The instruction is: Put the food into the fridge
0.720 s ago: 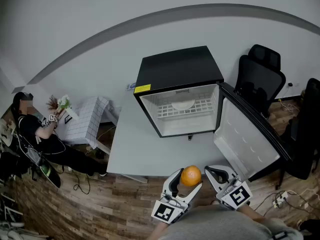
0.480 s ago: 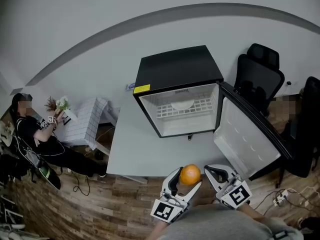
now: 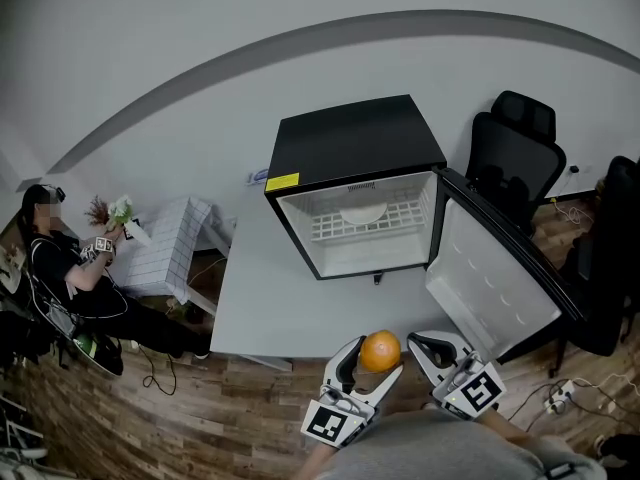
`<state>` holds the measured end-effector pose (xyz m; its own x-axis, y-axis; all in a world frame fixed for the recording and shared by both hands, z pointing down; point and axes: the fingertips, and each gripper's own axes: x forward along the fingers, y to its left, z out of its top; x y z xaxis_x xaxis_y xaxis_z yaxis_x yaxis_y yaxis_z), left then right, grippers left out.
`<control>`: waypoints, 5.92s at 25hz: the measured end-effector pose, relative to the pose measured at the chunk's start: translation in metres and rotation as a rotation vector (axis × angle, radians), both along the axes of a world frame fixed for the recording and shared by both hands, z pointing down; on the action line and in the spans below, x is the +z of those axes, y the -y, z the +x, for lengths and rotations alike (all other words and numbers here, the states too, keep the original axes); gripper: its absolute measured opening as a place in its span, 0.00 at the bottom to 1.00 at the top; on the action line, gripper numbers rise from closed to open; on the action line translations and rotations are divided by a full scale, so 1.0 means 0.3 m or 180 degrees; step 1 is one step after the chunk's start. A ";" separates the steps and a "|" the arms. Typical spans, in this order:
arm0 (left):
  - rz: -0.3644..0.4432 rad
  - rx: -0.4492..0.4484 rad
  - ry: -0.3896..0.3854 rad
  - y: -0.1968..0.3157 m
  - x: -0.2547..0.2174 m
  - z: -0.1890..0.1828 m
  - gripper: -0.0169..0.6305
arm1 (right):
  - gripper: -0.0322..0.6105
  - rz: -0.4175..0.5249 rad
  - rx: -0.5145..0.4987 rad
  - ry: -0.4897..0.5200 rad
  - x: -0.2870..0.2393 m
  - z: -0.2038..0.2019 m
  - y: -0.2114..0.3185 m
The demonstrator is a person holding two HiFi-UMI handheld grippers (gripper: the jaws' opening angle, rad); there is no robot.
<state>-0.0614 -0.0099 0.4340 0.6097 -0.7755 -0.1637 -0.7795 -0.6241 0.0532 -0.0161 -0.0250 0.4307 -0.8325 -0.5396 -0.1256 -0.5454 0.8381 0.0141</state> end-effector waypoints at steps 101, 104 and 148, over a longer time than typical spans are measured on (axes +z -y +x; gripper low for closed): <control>-0.0779 -0.0585 0.2240 1.404 0.372 -0.199 0.57 | 0.07 -0.0381 0.0204 -0.0379 0.279 -0.078 0.566; -0.0854 -0.0618 0.2370 1.432 0.387 -0.194 0.57 | 0.07 -0.0395 0.0224 -0.0359 0.288 -0.080 0.578; -0.0779 -0.0632 0.2606 1.534 0.462 -0.211 0.58 | 0.07 -0.0447 0.0585 -0.0335 0.326 -0.107 0.846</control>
